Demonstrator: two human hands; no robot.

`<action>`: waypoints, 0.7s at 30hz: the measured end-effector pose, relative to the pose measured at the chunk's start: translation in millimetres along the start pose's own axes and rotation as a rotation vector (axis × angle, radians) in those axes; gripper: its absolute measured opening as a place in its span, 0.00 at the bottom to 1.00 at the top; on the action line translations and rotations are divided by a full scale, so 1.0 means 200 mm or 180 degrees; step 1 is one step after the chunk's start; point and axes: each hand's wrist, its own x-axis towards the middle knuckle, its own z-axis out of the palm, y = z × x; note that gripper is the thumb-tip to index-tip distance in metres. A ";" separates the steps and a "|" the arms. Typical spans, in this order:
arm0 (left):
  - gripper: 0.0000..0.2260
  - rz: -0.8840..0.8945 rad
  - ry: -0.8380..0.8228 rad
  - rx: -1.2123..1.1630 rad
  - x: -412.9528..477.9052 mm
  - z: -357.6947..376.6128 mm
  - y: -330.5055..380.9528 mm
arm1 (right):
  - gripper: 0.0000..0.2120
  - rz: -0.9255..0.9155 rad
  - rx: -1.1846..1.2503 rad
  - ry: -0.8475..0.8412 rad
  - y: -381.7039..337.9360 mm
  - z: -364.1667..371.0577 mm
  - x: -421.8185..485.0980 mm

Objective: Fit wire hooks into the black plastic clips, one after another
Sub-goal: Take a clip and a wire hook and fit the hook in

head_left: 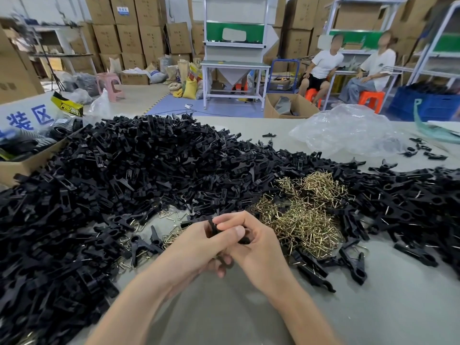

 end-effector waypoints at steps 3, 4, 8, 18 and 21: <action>0.13 -0.0085 0.0108 -0.0248 0.01 0.01 0.00 | 0.15 -0.0017 0.0046 0.0015 -0.01 0.00 0.00; 0.10 -0.0110 0.0110 -0.0329 0.01 0.02 -0.01 | 0.14 -0.0031 0.0001 0.0027 0.00 0.00 0.00; 0.05 -0.0151 0.0082 -0.0522 0.02 0.03 -0.03 | 0.17 -0.0116 -0.0610 0.0145 0.02 -0.01 0.01; 0.11 -0.0246 0.0530 -0.1066 0.05 0.07 -0.05 | 0.18 -0.0670 -0.1824 0.0048 0.07 -0.01 0.02; 0.09 -0.0246 0.0774 -0.0695 0.05 0.09 -0.07 | 0.21 -0.0680 -0.1963 0.0015 0.08 0.00 0.02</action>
